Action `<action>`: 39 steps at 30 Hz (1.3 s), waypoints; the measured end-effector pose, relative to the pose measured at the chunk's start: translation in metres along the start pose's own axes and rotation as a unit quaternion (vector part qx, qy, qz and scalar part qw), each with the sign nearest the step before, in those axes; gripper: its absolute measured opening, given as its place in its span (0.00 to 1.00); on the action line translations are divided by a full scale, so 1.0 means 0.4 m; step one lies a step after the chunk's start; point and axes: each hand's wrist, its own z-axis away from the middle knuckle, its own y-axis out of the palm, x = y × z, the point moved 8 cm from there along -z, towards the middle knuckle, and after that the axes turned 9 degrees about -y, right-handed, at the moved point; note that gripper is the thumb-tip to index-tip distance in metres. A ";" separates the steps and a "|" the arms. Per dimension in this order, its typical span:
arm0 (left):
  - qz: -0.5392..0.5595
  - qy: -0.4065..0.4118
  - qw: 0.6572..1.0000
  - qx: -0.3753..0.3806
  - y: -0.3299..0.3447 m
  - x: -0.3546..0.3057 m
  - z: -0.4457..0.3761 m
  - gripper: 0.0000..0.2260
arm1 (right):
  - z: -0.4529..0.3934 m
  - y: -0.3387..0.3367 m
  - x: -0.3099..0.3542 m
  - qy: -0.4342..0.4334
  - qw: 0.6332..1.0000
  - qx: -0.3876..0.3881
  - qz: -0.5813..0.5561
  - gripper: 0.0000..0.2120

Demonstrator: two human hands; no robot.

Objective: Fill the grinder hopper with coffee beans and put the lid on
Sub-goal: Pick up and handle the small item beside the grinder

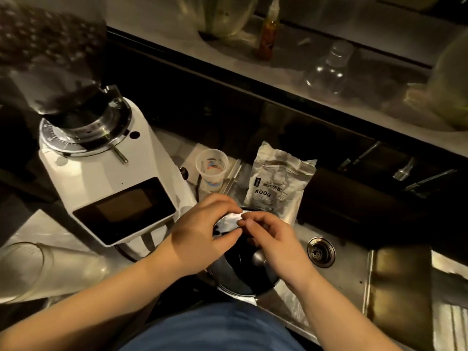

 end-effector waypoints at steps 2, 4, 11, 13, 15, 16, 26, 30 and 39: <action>-0.014 -0.008 1.000 -0.003 0.009 0.007 -0.015 0.15 | -0.009 -0.024 -0.008 0.017 1.000 -0.008 -0.007 0.06; -0.029 -0.019 0.999 -0.004 0.021 0.015 -0.032 0.15 | -0.020 -0.052 -0.016 0.028 0.999 -0.013 -0.006 0.06; -0.059 -0.071 0.995 0.030 0.059 0.046 -0.067 0.15 | -0.036 -0.129 -0.063 0.059 0.997 -0.041 0.016 0.06; -0.059 -0.076 0.995 0.038 0.069 0.042 -0.079 0.15 | -0.035 -0.146 -0.070 0.064 0.997 -0.048 0.014 0.06; -0.067 -0.073 0.994 0.043 0.077 0.035 -0.091 0.15 | -0.035 -0.158 -0.071 0.065 0.996 -0.052 0.019 0.07; -0.070 -0.074 0.994 0.045 0.080 0.031 -0.097 0.15 | -0.035 -0.163 -0.068 0.065 0.996 -0.053 0.022 0.07; -0.018 -0.044 0.999 0.006 0.066 -0.037 -0.159 0.16 | -0.031 -0.241 -0.040 0.079 0.991 -0.105 0.040 0.06; 0.002 -0.014 1.000 -0.020 0.027 -0.110 -0.199 0.15 | -0.027 -0.289 0.002 0.071 0.988 -0.121 0.067 0.07; 0.026 0.089 0.993 -0.078 -0.064 -0.358 -0.354 0.15 | -0.091 -0.398 0.377 -0.167 0.950 -0.209 0.162 0.07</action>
